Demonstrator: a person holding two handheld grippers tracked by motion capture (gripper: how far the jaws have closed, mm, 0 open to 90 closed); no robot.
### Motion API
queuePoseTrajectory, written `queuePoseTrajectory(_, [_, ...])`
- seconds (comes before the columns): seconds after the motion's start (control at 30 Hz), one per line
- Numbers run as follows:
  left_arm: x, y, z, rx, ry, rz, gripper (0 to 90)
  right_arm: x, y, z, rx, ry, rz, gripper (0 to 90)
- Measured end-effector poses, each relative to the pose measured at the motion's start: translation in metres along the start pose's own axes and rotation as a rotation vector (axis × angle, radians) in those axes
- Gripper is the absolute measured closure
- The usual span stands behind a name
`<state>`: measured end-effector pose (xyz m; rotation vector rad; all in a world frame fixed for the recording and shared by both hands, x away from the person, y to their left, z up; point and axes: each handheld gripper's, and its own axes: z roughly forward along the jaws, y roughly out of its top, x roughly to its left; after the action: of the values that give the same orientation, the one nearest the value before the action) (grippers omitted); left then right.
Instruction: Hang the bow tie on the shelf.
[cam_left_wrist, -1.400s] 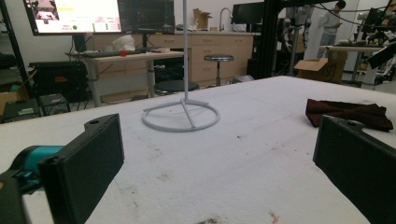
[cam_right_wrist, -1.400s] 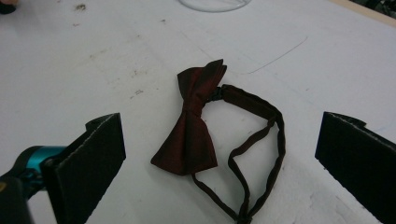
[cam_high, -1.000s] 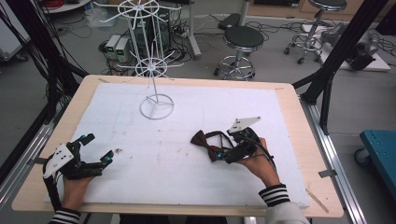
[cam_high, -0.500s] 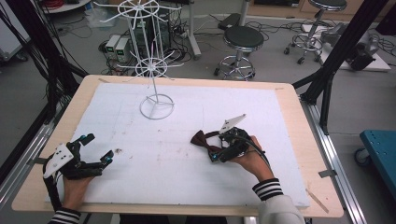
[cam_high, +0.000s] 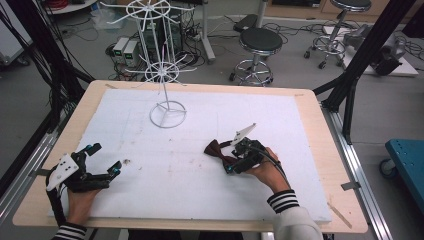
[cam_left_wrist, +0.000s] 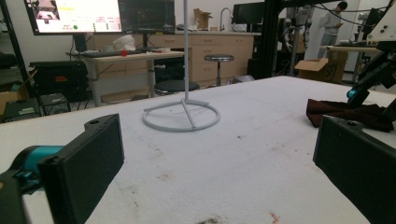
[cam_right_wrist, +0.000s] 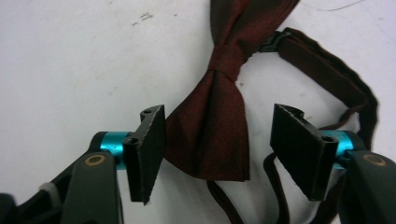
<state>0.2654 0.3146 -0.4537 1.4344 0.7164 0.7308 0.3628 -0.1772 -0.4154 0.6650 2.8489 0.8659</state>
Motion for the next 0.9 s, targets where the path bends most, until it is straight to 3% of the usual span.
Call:
queuePoseTrajectory(0.07, [0.0, 0.0, 0.0, -0.001, 0.0, -0.002, 2.3, 0.0002, 0.0002, 0.0019, 0.012, -0.001, 0.004, 40.7])
queuePoseTrajectory(0.17, [0.0, 0.0, 0.0, 0.0, 0.0, -0.001, 2.3, 0.0026, 0.0013, 0.0035, 0.039, 0.01, -0.035, 65.1])
queuePoseTrajectory(0.2, [0.0, 0.0, 0.0, -0.001, 0.001, -0.002, 2.3, 0.0026, 0.0013, 0.0035, 0.039, 0.01, -0.035, 65.1])
queuePoseTrajectory(0.23, [0.0001, -0.0001, 0.0, -0.001, 0.0, -0.003, 2.3, 0.004, 0.0017, 0.0028, 0.038, 0.022, -0.057, 77.2])
queuePoseTrajectory(0.3, [0.0, 0.0, 0.0, 0.0, 0.001, -0.004, 2.3, 0.0052, 0.0025, 0.0029, 0.045, 0.028, -0.061, 81.0])
queuePoseTrajectory(0.63, [0.0002, 0.0, -0.0001, -0.001, -0.003, -0.001, 2.3, 0.0048, 0.0022, 0.0008, 0.033, 0.033, -0.069, 82.4])
queuePoseTrajectory(0.9, [0.0008, 0.0001, 0.0002, -0.003, 0.002, -0.009, 2.3, 0.0057, 0.0009, -0.0044, -0.023, 0.04, -0.059, 82.4])
